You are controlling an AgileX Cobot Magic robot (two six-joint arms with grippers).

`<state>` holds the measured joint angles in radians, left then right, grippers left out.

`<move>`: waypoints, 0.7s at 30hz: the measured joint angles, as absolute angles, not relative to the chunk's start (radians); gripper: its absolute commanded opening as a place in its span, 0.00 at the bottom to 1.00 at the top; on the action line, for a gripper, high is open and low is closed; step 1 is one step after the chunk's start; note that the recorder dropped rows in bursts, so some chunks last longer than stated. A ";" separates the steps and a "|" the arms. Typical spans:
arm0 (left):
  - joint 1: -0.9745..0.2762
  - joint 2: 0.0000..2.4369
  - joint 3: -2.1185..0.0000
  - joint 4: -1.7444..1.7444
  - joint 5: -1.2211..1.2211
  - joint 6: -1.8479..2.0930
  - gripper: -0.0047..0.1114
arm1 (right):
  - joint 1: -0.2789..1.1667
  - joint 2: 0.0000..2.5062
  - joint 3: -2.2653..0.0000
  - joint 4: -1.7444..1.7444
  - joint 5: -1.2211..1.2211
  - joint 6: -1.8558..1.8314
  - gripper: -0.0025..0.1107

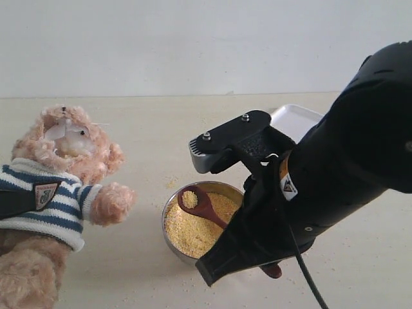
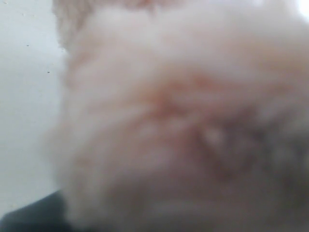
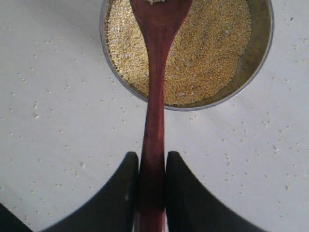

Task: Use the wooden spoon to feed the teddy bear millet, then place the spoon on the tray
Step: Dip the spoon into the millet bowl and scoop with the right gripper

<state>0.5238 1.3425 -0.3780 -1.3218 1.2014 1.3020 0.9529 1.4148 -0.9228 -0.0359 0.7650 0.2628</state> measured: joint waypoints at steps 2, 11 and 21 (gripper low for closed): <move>0.524 1.342 -0.378 -1.322 1.201 1.302 0.08 | 0.953 1.415 -0.923 -0.043 0.765 0.254 0.10; 0.524 1.342 -0.378 -1.322 1.201 1.302 0.08 | 0.953 1.415 -0.941 -0.059 0.786 0.243 0.10; 0.524 1.342 -0.378 -1.322 1.201 1.302 0.08 | 0.953 1.415 -0.944 -0.050 0.842 0.236 0.10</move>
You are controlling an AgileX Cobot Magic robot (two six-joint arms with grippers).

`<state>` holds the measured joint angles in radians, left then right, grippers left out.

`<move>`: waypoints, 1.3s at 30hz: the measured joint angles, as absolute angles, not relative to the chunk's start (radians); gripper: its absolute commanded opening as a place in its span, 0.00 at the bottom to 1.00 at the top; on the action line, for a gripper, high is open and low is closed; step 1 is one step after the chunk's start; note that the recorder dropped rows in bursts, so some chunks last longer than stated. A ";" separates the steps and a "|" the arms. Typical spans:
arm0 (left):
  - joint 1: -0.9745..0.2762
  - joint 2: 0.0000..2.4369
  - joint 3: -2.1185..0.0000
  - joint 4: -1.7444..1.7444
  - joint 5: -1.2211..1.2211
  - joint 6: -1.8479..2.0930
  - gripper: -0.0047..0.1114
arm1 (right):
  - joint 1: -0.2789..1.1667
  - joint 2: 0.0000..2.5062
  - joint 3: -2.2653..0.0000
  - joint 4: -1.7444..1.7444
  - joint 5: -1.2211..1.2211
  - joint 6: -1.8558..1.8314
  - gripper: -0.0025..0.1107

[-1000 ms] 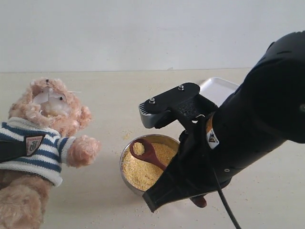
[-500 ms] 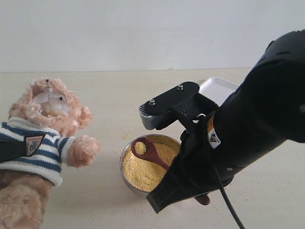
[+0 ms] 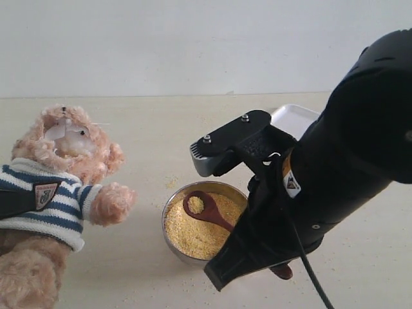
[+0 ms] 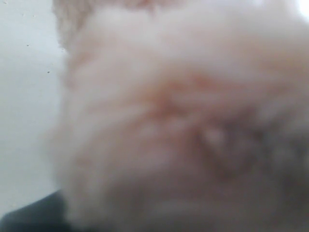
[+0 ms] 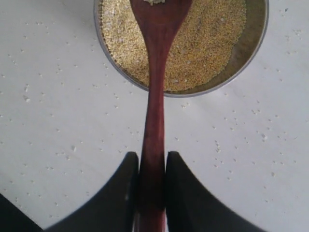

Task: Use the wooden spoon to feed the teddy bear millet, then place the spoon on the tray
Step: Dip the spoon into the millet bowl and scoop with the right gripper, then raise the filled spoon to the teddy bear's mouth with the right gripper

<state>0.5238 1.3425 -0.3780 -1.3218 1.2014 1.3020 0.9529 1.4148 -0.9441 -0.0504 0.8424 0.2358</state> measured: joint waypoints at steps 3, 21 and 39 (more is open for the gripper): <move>0.524 1.342 -0.378 -1.322 1.201 1.302 0.08 | 0.953 1.415 -0.944 -0.035 0.856 0.221 0.10; 0.524 1.342 -0.378 -1.322 1.201 1.302 0.08 | 1.043 1.437 -1.260 -0.072 1.061 0.138 0.10; 0.524 1.342 -0.378 -1.322 1.201 1.302 0.08 | 1.114 1.649 -1.595 -0.189 1.187 0.061 0.10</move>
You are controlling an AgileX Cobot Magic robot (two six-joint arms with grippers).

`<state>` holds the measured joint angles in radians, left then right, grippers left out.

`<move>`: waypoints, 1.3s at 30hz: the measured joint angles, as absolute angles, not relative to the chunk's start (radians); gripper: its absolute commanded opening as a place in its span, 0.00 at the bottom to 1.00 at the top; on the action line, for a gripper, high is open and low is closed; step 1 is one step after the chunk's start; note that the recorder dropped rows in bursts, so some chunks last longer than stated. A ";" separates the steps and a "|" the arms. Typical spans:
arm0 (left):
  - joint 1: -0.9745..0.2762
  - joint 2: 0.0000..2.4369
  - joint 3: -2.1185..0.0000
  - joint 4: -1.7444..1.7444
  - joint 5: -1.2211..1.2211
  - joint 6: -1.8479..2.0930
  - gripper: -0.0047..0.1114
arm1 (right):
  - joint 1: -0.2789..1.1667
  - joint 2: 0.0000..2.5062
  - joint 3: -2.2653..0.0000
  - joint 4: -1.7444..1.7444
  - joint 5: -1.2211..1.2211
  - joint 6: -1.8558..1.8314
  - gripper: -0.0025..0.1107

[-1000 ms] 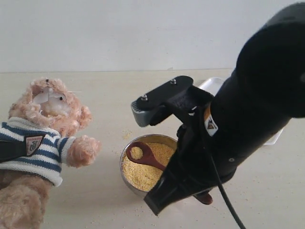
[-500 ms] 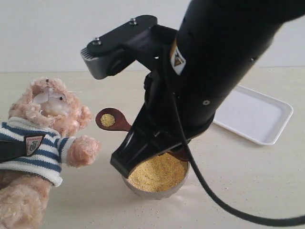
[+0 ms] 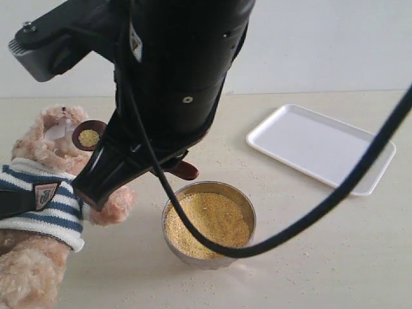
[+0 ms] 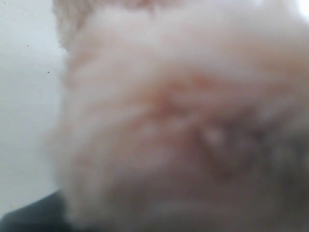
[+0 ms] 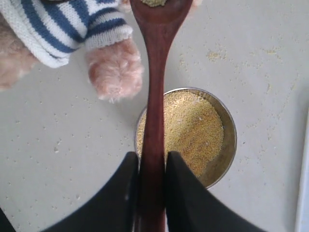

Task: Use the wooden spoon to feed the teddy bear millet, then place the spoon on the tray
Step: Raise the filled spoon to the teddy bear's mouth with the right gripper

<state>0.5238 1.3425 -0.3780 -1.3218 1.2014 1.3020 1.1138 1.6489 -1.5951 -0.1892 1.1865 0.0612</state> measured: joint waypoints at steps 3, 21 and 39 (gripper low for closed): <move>0.524 1.342 -0.378 -1.322 1.201 1.302 0.08 | 1.116 1.676 -1.613 -0.192 1.189 0.055 0.10; 0.524 1.342 -0.378 -1.322 1.201 1.302 0.08 | 1.136 1.726 -1.663 -0.277 1.179 0.034 0.10; 0.524 1.342 -0.378 -1.322 1.201 1.302 0.08 | 1.176 1.807 -1.682 -0.382 1.133 -0.008 0.10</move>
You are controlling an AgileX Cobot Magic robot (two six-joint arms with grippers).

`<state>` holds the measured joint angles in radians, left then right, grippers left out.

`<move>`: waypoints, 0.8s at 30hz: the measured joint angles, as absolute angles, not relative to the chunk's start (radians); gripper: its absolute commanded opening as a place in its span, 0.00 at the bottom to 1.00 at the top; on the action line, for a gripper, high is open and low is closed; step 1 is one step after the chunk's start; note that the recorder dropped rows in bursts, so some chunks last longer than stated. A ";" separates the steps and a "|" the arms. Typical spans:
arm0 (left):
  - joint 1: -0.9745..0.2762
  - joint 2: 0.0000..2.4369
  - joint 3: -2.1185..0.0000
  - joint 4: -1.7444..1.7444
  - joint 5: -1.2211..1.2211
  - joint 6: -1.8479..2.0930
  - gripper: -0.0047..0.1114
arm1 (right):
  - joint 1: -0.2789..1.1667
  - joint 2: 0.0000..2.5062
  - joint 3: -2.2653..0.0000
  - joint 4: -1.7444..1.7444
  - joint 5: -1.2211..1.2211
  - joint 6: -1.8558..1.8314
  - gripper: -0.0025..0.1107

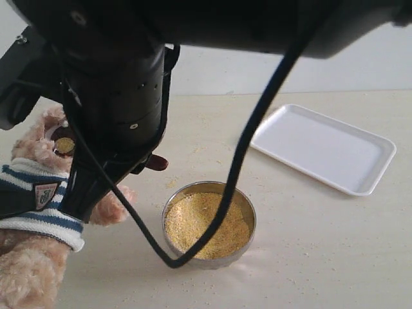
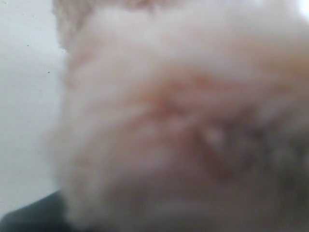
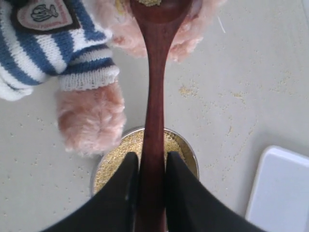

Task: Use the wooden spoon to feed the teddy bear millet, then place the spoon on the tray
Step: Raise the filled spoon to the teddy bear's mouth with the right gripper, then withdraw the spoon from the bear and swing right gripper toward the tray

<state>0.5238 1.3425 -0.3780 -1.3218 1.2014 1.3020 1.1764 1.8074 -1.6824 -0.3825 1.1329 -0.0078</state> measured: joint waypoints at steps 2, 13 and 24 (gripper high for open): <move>0.524 1.342 -0.378 -1.322 1.201 1.302 0.08 | 1.181 1.817 -1.682 -0.412 1.133 -0.012 0.10; 0.524 1.342 -0.378 -1.322 1.201 1.302 0.08 | 1.218 1.857 -1.682 -0.583 1.131 -0.040 0.10; 0.524 1.342 -0.378 -1.322 1.201 1.302 0.08 | 1.279 1.871 -1.682 -0.680 1.167 -0.052 0.10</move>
<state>0.5238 1.3425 -0.3780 -1.3218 1.2014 1.3020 1.2789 1.8713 -1.6824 -0.6797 1.1674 -0.0519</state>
